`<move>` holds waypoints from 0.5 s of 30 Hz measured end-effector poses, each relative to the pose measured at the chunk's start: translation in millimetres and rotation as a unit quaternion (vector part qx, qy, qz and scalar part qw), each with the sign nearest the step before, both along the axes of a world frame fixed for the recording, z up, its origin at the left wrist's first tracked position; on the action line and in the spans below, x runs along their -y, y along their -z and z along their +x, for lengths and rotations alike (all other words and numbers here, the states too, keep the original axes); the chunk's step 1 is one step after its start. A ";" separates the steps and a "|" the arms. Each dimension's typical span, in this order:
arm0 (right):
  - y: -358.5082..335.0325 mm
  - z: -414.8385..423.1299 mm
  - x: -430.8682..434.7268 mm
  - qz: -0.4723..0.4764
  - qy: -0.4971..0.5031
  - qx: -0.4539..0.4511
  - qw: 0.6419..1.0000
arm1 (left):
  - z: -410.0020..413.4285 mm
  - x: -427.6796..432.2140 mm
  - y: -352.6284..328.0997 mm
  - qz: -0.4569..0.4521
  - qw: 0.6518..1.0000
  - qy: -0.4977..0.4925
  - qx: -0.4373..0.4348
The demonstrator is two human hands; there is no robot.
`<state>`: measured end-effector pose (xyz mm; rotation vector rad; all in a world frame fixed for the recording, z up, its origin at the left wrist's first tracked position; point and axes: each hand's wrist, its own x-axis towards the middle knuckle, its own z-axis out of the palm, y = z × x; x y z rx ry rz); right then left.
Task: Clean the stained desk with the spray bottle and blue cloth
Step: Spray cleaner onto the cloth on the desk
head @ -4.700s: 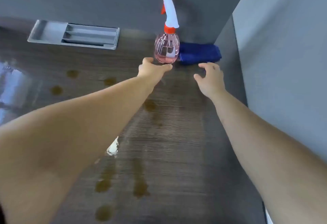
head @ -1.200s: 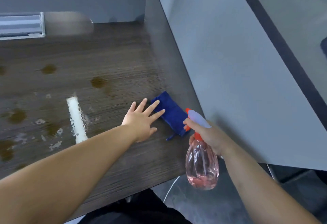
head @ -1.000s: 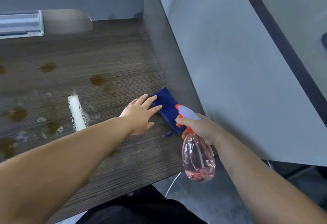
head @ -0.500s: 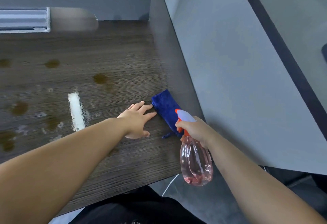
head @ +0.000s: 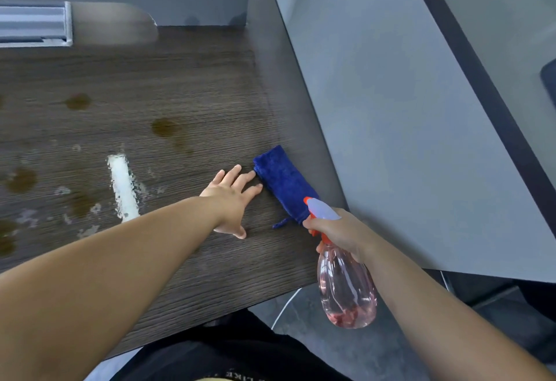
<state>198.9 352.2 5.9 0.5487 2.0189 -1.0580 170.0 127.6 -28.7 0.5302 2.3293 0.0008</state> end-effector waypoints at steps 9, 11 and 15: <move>-5.9 -6.6 17.8 0.002 -0.020 0.013 1.000 | 1.1 -1.0 3.9 -0.009 1.000 -0.003 -0.009; -5.8 -8.3 20.8 0.007 -0.029 0.010 0.999 | 1.6 -0.8 4.0 -0.011 1.000 -0.002 -0.009; -6.1 -15.0 26.9 0.008 -0.023 -0.020 1.000 | 1.6 -1.5 2.9 -0.015 1.000 -0.002 -0.009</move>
